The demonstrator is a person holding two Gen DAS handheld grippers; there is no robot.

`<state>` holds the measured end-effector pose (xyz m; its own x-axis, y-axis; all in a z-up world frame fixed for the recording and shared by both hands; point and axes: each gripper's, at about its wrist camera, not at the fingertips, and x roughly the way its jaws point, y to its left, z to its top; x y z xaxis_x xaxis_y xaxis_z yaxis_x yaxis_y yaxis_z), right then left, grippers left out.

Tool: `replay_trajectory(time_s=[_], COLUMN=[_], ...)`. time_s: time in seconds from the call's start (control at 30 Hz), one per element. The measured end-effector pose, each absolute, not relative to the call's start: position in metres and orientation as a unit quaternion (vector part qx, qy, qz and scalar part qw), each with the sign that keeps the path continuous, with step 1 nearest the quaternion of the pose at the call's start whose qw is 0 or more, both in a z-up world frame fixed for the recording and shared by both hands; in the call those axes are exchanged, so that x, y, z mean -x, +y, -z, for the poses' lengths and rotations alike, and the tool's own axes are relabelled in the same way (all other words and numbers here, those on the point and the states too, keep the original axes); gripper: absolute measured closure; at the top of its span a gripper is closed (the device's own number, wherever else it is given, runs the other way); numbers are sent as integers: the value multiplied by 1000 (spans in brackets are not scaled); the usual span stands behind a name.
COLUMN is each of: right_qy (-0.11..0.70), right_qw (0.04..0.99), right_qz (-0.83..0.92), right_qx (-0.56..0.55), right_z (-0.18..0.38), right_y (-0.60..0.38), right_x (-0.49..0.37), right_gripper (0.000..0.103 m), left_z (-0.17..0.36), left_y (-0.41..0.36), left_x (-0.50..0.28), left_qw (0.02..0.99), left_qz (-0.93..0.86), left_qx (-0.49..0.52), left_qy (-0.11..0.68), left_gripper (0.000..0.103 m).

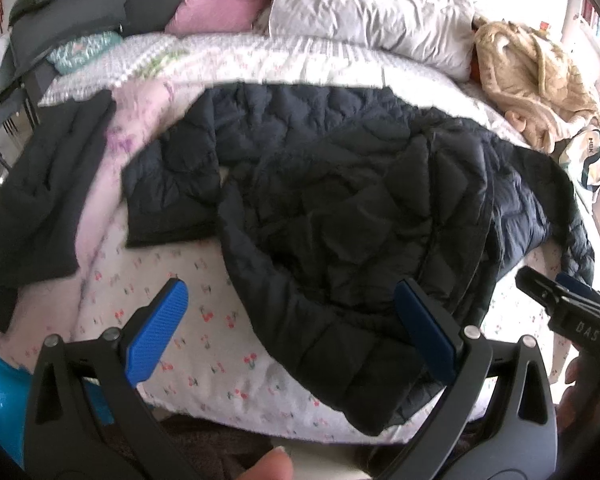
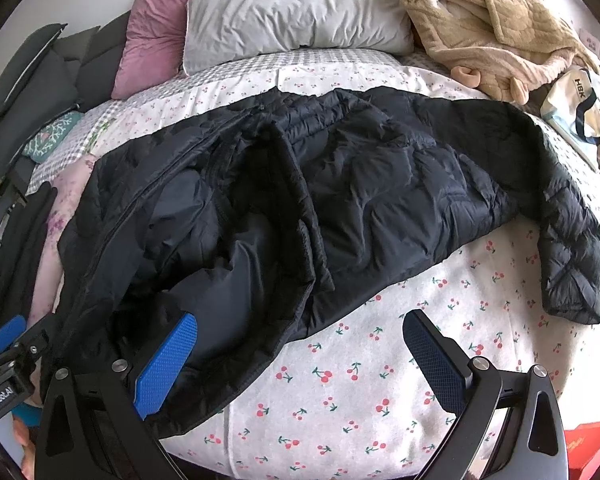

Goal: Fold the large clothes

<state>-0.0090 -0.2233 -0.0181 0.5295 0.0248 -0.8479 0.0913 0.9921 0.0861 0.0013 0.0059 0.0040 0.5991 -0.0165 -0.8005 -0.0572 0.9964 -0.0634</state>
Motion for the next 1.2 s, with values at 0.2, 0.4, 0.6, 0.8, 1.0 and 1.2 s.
replay_trajectory(time_s=[0.2,0.4,0.6,0.8,1.0,1.2], right_qy=[438,458,489,530,553,572], right_qw=[895,888,869,846,831,814], right_qz=[-28,-33,-74,-60,-33,-47], right_qx=[-76,-22,3,9,46,84], right_z=[-15,-36,-33,-7,39,88], right_y=[-247,-282,-322,-372,-406,-420], right_x=[-6,-60,-138,-231,-317,-368], right_gripper=[0,0,0,0,0,1], left_z=[-24,-41,-39,-13,36,90], left_y=[3,20,30,16,11,13], left_x=[-23,-80,-169,-265,-357,-422], left_qw=[899,884,881,878,863,842], left_qz=[56,100,111,113,112,127], left_qx=[-6,6,-16,-113,-163,-166], left_qy=[433,456,459,452,465,497], left_gripper=[0,0,0,4,10,10])
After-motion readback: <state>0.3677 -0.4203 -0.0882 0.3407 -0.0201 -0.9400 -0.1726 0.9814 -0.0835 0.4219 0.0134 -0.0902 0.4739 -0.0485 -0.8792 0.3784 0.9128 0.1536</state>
